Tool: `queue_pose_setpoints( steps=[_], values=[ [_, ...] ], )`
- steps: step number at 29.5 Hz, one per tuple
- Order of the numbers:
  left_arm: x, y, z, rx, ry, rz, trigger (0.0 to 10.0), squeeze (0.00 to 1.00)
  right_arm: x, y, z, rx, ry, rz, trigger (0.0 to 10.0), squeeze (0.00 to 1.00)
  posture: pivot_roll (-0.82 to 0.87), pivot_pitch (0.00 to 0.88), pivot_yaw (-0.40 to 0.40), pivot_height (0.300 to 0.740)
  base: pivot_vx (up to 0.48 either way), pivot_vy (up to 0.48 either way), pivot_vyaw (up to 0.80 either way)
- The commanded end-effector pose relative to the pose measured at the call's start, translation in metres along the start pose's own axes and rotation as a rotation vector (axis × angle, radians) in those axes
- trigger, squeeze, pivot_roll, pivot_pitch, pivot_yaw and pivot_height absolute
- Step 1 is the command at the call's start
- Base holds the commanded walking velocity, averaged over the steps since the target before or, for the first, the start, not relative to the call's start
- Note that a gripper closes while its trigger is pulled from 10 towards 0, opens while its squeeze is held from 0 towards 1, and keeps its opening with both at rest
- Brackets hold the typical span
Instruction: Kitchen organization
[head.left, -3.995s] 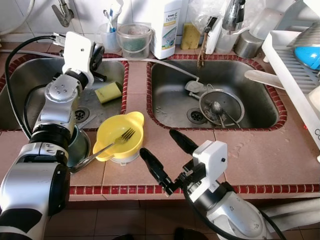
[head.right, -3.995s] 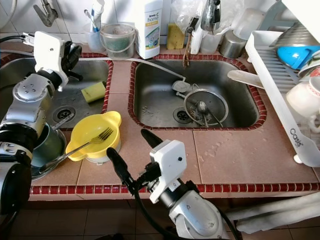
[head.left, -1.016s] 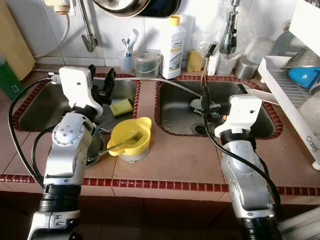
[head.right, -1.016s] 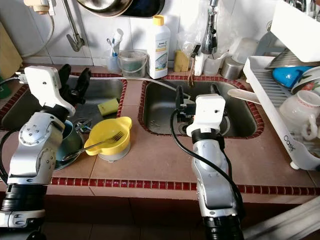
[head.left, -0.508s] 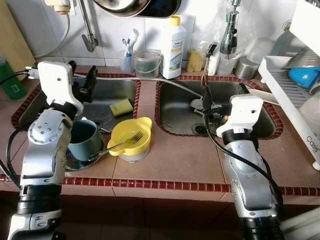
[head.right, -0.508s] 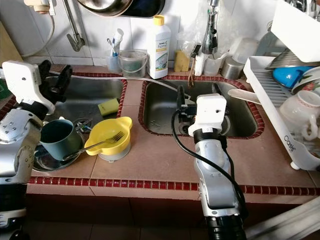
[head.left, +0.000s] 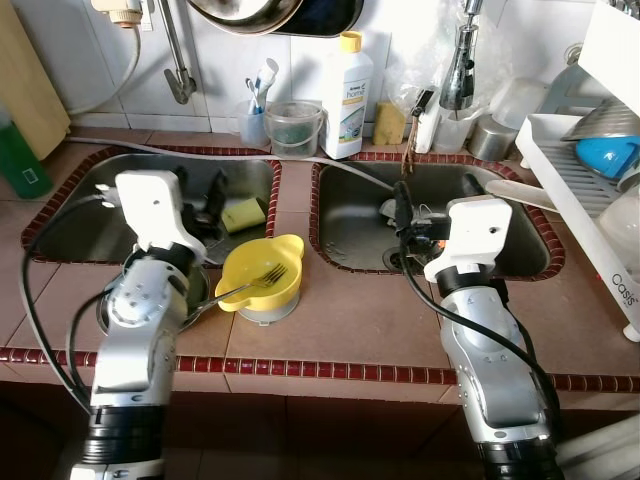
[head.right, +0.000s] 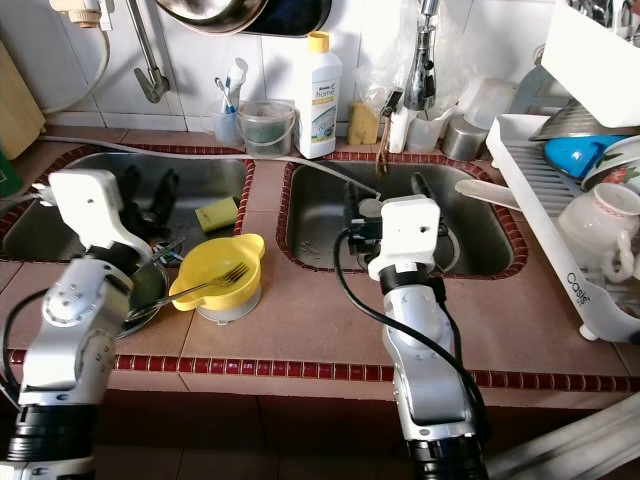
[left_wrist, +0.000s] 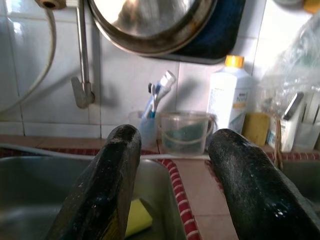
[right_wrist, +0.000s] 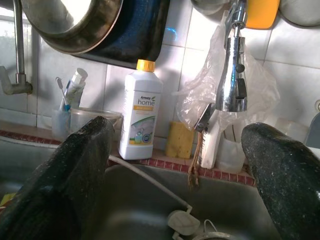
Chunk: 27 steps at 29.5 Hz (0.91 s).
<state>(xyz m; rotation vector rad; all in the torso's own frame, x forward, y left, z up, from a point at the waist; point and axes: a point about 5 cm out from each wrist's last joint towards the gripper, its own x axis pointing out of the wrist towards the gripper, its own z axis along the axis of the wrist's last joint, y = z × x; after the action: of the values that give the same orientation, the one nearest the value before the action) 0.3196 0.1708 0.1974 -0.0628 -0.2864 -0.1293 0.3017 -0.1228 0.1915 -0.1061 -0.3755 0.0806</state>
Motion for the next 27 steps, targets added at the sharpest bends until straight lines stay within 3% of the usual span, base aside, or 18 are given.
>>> queue_pose_setpoints(
  steps=[1, 3, 4, 5, 18, 24, 25, 27],
  values=[
    [-0.0016, -0.0014, 0.0010, -0.007, -0.015, 0.001, 10.0, 0.00, -0.0011, 0.0006, -0.0017, 0.004, 0.009, 0.007, 10.0, 0.00, -0.20, 0.016, -0.007, 0.740, 0.000, 0.000, 0.00],
    [-0.0027, -0.0035, -0.0004, -0.034, -0.016, -0.008, 10.0, 0.00, -0.0018, 0.0018, -0.0020, 0.011, 0.010, 0.010, 10.0, 0.00, -0.20, 0.016, -0.007, 0.740, 0.000, 0.000, 0.00],
    [-0.0030, -0.0045, -0.0010, -0.047, -0.017, -0.010, 10.0, 0.00, -0.0022, 0.0030, -0.0022, 0.023, 0.011, 0.014, 10.0, 0.31, -0.19, 0.009, -0.006, 0.740, 0.000, 0.000, 0.00],
    [-0.0013, -0.0037, 0.0005, -0.070, -0.025, -0.013, 10.0, 1.00, -0.0024, 0.0043, -0.0026, 0.052, 0.011, 0.023, 10.0, 1.00, -0.19, 0.002, -0.005, 0.740, 0.000, 0.000, 0.00],
    [0.0031, -0.0026, 0.0044, -0.078, -0.039, -0.034, 10.0, 1.00, -0.0016, 0.0032, -0.0028, 0.038, 0.000, 0.023, 10.0, 1.00, -0.20, 0.000, 0.002, 0.740, 0.000, 0.000, 0.00],
    [0.0048, -0.0018, 0.0080, -0.045, -0.046, -0.041, 10.0, 1.00, -0.0008, 0.0002, -0.0031, 0.008, -0.002, 0.010, 10.0, 1.00, -0.20, 0.000, 0.006, 0.740, 0.000, 0.000, 0.00],
    [0.0049, -0.0021, 0.0087, -0.038, -0.049, -0.043, 10.0, 0.00, -0.0005, -0.0005, -0.0031, 0.003, -0.002, 0.008, 10.0, 0.05, -0.20, 0.000, 0.007, 0.740, 0.000, 0.000, 0.00],
    [0.0048, -0.0023, 0.0089, -0.038, -0.049, -0.043, 10.0, 0.00, -0.0005, -0.0010, -0.0033, -0.002, -0.003, 0.007, 10.0, 0.00, -0.20, 0.000, 0.009, 0.740, 0.000, 0.000, 0.00]
  ],
)
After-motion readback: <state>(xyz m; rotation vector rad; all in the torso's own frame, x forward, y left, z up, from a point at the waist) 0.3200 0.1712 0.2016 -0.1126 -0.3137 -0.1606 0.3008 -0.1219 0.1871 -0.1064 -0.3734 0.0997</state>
